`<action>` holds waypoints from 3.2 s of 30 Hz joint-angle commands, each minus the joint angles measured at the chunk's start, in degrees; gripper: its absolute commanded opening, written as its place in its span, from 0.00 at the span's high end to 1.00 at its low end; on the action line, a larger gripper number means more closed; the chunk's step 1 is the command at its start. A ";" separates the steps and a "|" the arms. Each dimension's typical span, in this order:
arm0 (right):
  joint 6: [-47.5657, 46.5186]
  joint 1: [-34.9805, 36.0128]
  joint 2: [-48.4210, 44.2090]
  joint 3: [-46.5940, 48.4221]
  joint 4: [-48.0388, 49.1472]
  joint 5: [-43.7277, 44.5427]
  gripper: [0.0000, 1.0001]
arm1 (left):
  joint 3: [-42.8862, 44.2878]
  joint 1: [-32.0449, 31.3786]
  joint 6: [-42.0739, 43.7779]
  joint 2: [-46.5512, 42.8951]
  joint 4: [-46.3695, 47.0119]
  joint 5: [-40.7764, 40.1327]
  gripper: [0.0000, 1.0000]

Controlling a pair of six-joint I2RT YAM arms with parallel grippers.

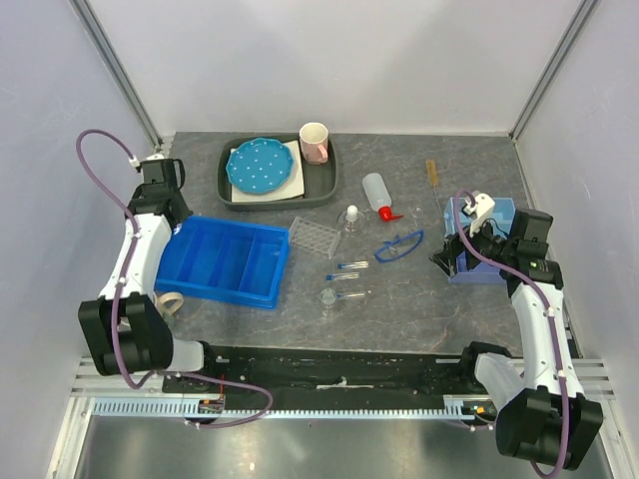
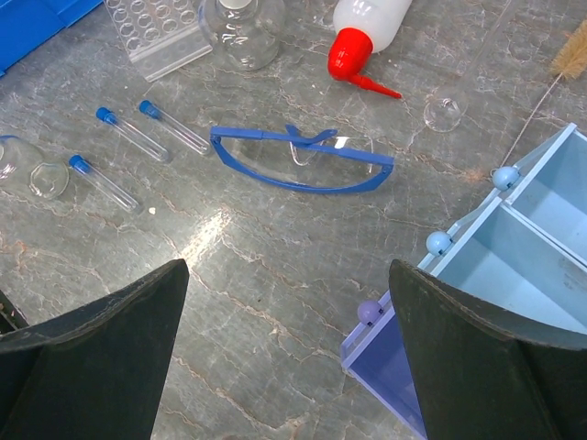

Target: Organize the chemistry lab equipment

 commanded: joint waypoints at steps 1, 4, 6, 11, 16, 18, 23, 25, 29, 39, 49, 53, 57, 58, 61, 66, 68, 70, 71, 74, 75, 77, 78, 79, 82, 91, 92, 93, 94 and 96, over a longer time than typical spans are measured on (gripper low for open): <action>-1.37 0.67 -0.46 1.40 0.08 -2.02 0.02 | -0.57 2.87 -2.33 3.97 5.65 -0.42 0.98; -1.37 1.11 -0.37 1.49 0.08 -2.02 0.02 | -0.13 3.75 -2.15 8.00 6.18 -0.24 0.98; -1.46 1.28 -0.46 1.49 0.08 -1.93 0.02 | 0.22 4.37 -2.24 9.86 6.36 0.46 0.98; -1.54 1.37 -0.55 1.49 0.08 -1.49 0.02 | 1.89 4.72 -2.07 15.75 5.92 2.13 0.97; -1.72 1.55 -0.28 1.40 0.08 -1.23 0.02 | 1.37 4.72 -2.07 17.34 5.92 2.31 0.91; -1.72 1.55 -0.20 1.40 0.08 -1.05 0.02 | 1.02 4.72 -2.07 17.17 5.83 1.87 0.83; -1.72 1.99 0.24 1.40 0.08 -0.88 0.02 | 0.14 4.72 -2.59 15.15 5.83 1.08 0.67; -1.72 2.08 0.16 1.40 0.17 -0.61 0.02 | -0.21 4.72 -2.68 14.09 6.01 1.08 0.63; -1.81 2.25 0.16 1.40 0.17 -0.43 0.02 | -0.21 4.72 -2.94 12.16 5.57 1.60 0.54; -1.98 2.43 0.24 1.23 0.35 -0.08 0.02 | -1.44 4.81 -3.47 -1.02 2.49 12.84 0.40; -2.86 2.43 0.16 0.61 0.79 0.00 0.02 | -9.44 3.76 -2.24 -14.38 4.07 40.34 0.16; -3.13 2.43 0.59 0.26 1.05 0.27 0.02 | -11.63 -2.28 -0.84 -18.42 3.90 47.13 0.13; -3.13 2.43 1.03 0.08 1.40 1.06 0.02 | -13.22 -11.26 -1.27 -21.68 2.76 46.00 0.12; -3.13 2.43 1.12 0.00 1.49 1.23 0.02 | -13.74 -13.10 -1.71 -22.81 2.58 44.69 0.12; -3.30 2.43 1.39 -0.18 1.66 1.41 0.02 | -15.41 -22.58 -4.78 -24.31 2.67 41.87 0.12; -3.48 2.43 1.74 -0.44 1.93 1.59 0.02 | -18.84 -33.32 -8.56 -24.76 3.55 38.00 0.12; -3.48 2.43 2.00 -0.53 2.02 1.67 0.02 | -19.55 -38.66 -10.15 -24.50 3.90 35.19 0.12; -3.48 2.43 2.26 -0.62 2.02 1.85 0.02 | -19.46 -43.67 -11.29 -23.45 3.99 31.86 0.12; -3.48 2.43 2.44 -0.62 2.10 1.85 0.02 | -19.20 -45.27 -11.73 -22.92 3.99 30.80 0.11; -3.48 2.43 2.88 -0.71 2.10 2.11 0.02 | -17.97 -50.99 -12.87 -19.76 3.81 26.14 0.09; -3.48 2.34 2.97 -0.71 2.19 2.20 0.02 | -17.53 -52.31 -13.05 -17.66 3.64 25.00 0.09; -3.48 2.34 3.32 -0.71 2.19 2.46 0.02 | -15.78 -56.00 -13.75 -15.10 2.67 20.78 0.08; -3.48 2.34 3.49 -0.71 2.19 2.55 0.02 | -15.16 -57.14 -13.93 -13.87 2.23 19.46 0.08; -3.48 2.43 3.41 -0.71 2.11 2.73 0.02 | -13.76 -59.16 -14.37 -10.90 1.36 16.75 0.07; -3.57 2.43 3.67 -0.79 2.19 2.82 0.02 | -10.69 -62.59 -14.89 -5.10 -0.05 12.61 0.07; -3.57 2.43 3.94 -0.79 2.37 3.17 0.02 | -3.56 -66.47 -15.42 7.93 -4.01 6.71 0.06; -3.57 2.43 3.94 -0.79 2.37 3.17 0.02 | -3.29 -66.56 -15.34 8.89 -4.01 6.70 0.06; -3.57 2.43 3.94 -0.79 2.37 3.26 0.02 | -2.94 -66.56 -15.16 10.90 -4.10 6.70 0.06; -3.57 2.34 3.94 -0.79 2.37 3.26 0.02 | -2.33 -66.65 -15.07 11.62 -4.27 6.62 0.06; -3.48 2.43 4.02 -0.79 2.37 3.26 0.02 | -1.71 -66.73 -14.99 13.90 -4.10 6.79 0.06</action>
